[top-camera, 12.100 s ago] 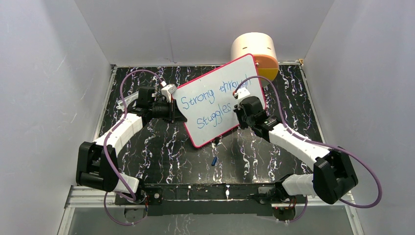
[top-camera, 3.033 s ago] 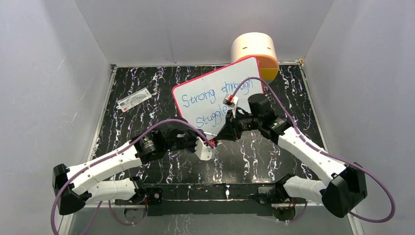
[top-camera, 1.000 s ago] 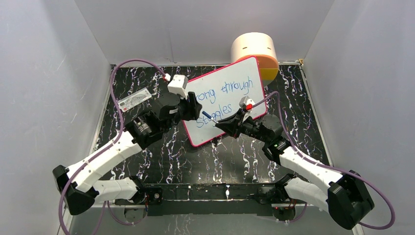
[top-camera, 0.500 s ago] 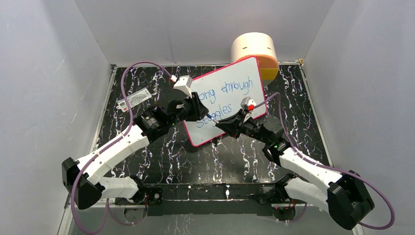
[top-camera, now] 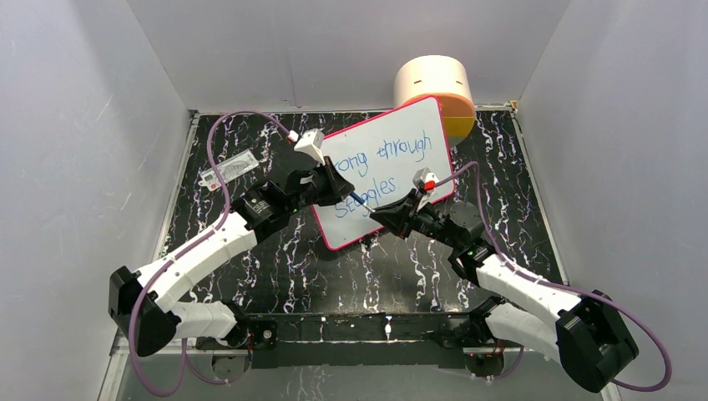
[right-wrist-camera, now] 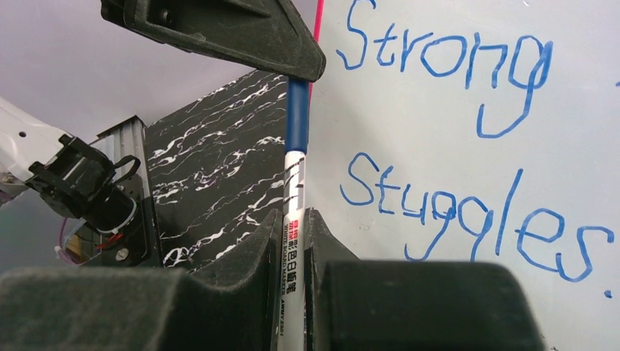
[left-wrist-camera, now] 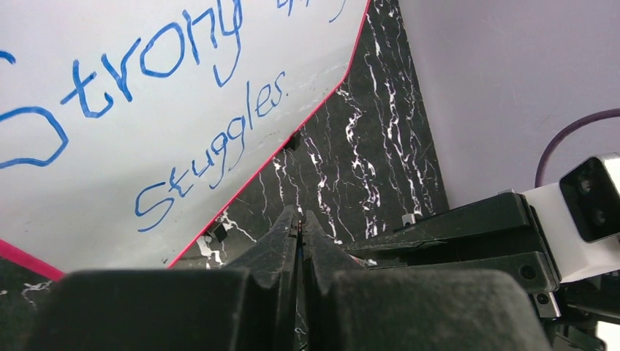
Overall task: Write a sentence on the whiteboard
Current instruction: Close the whiteboard marker, then place the whiteboard marker at the center of the board.
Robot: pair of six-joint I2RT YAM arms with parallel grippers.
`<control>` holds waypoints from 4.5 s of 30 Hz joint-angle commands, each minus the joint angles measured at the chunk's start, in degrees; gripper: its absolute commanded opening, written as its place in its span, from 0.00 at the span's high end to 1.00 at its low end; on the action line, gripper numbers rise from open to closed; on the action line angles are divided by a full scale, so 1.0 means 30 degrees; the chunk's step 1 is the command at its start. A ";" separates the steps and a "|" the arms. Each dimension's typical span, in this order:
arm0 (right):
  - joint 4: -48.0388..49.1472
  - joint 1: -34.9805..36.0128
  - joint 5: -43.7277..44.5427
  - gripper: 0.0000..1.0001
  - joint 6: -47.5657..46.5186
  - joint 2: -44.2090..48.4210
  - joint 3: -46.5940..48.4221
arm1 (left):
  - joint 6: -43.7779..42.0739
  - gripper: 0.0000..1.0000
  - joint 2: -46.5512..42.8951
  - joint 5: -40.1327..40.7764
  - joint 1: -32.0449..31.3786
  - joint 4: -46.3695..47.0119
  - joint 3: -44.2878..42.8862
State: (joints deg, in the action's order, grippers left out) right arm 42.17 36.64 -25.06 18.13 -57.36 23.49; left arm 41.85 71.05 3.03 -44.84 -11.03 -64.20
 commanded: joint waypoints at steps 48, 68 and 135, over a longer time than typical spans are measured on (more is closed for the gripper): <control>-0.6256 -0.0007 0.2139 1.00 -0.3433 0.1747 0.3100 | -0.3755 0.53 -0.2859 0.2154 -0.2398 -0.0464 -0.1097; -0.8989 -0.0001 -0.1949 1.00 -0.3118 0.1106 0.4939 | -0.5879 0.49 -0.0102 -0.2514 -0.2110 0.4174 -0.0197; -2.2032 -0.1175 0.4748 1.00 -0.1294 -0.1500 0.5678 | -0.6446 0.14 -0.3639 0.4760 0.4365 -0.1821 -0.0374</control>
State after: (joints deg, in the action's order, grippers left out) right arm -18.96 33.28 -18.46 8.49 -62.39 41.36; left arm 24.60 66.52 8.14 -35.94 -12.27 -69.04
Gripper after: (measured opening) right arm 0.202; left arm 0.831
